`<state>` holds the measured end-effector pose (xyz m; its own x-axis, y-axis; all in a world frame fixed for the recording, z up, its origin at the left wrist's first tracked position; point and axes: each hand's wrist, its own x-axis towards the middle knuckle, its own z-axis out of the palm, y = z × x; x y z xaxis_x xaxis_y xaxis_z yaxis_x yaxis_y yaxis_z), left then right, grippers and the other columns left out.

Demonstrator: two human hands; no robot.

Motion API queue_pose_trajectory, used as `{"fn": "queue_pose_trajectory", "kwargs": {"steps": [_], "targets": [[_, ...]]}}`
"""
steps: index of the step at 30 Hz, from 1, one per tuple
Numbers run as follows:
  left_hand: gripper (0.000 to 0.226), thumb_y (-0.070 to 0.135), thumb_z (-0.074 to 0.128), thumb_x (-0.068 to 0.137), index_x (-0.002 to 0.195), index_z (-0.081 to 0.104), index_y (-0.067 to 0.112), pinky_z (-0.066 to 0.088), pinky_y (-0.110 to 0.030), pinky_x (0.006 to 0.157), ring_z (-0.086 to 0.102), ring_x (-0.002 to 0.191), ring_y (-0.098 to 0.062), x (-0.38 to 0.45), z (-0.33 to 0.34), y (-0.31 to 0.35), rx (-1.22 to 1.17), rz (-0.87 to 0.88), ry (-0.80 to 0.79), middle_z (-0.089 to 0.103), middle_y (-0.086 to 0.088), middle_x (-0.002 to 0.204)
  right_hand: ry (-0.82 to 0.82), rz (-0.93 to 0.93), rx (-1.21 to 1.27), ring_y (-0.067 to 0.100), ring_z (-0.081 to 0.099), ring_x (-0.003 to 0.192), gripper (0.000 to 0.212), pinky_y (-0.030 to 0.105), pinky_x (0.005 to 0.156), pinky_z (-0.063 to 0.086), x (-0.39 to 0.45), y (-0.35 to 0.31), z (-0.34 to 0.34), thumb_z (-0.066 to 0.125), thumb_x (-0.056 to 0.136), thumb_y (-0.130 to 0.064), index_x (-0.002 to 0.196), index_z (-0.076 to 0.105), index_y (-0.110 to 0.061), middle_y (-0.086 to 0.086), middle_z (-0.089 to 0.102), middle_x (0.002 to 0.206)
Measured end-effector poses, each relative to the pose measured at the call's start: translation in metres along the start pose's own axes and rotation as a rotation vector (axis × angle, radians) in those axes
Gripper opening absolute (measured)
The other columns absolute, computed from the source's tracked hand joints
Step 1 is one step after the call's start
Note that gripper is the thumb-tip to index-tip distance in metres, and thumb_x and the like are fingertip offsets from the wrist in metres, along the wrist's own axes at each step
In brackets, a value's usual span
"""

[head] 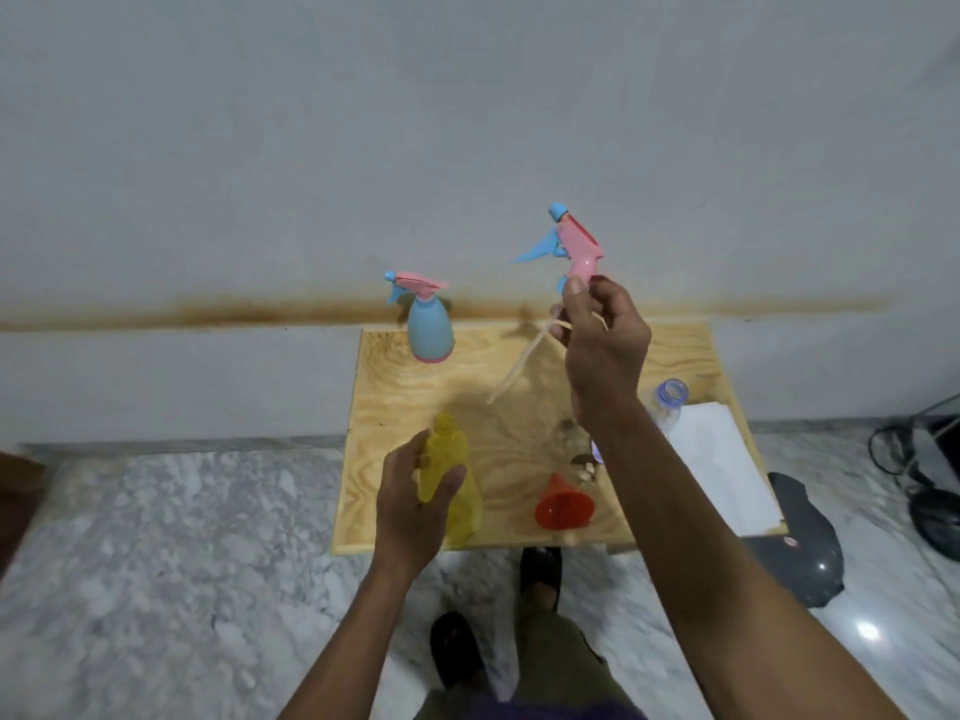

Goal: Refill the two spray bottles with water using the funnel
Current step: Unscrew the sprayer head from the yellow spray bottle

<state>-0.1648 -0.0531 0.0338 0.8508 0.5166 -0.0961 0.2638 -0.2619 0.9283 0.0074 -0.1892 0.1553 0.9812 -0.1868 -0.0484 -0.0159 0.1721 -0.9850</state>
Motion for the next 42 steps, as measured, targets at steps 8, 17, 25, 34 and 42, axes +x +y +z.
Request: {"fn": "queue_pose_trajectory", "kwargs": {"steps": [8, 17, 25, 34, 42], "targets": [[0.057, 0.034, 0.073, 0.088, 0.140, 0.052, 0.025, 0.043, -0.008, 0.094, 0.048, 0.119, 0.016, 0.026, 0.020, -0.004, -0.006, -0.060, 0.040, 0.060, 0.014, 0.134, -0.103, 0.321, -0.561, 0.019, 0.068, 0.065, 0.036, 0.047, 0.071, 0.060, 0.022, 0.115, -0.021, 0.067, 0.084, -0.053, 0.074, 0.073, -0.019, 0.005, 0.071, 0.067], [0.055, 0.012, 0.075, 0.088, 0.137, 0.052, 0.022, 0.051, -0.020, 0.093, 0.055, 0.119, 0.006, 0.039, 0.044, -0.010, 0.012, -0.017, 0.003, 0.060, 0.014, 0.132, -0.321, 0.401, -0.837, 0.015, 0.055, 0.060, 0.022, 0.010, 0.039, 0.034, 0.041, 0.177, -0.022, 0.065, 0.094, -0.022, 0.085, 0.074, -0.004, 0.006, 0.062, 0.068], [0.059, 0.013, 0.076, 0.088, 0.140, 0.050, 0.018, 0.051, -0.047, 0.102, 0.052, 0.131, -0.012, 0.038, 0.055, -0.017, 0.052, 0.038, -0.001, 0.056, 0.004, 0.138, -0.381, 0.410, -0.938, 0.023, 0.059, 0.068, 0.024, 0.027, 0.048, 0.031, 0.041, 0.197, -0.021, 0.062, 0.093, -0.019, 0.084, 0.073, 0.000, 0.015, 0.066, 0.074], [0.057, 0.018, 0.077, 0.087, 0.137, 0.050, 0.019, 0.052, -0.048, 0.100, 0.054, 0.128, -0.017, 0.032, 0.052, -0.024, 0.066, 0.008, -0.039, 0.057, 0.002, 0.134, -0.386, 0.387, -0.999, 0.027, 0.067, 0.084, 0.023, 0.025, 0.063, 0.035, 0.041, 0.206, -0.023, 0.063, 0.095, -0.025, 0.093, 0.075, -0.005, 0.014, 0.073, 0.093], [0.059, 0.015, 0.078, 0.085, 0.136, 0.049, 0.019, 0.051, -0.047, 0.100, 0.054, 0.125, -0.013, 0.024, 0.049, -0.027, 0.097, 0.027, -0.062, 0.058, 0.003, 0.132, -0.354, 0.177, -0.919, 0.025, 0.066, 0.098, 0.024, 0.029, 0.084, 0.043, 0.025, 0.158, -0.049, 0.069, 0.090, -0.017, 0.110, 0.072, -0.006, 0.012, 0.073, 0.104]]}}
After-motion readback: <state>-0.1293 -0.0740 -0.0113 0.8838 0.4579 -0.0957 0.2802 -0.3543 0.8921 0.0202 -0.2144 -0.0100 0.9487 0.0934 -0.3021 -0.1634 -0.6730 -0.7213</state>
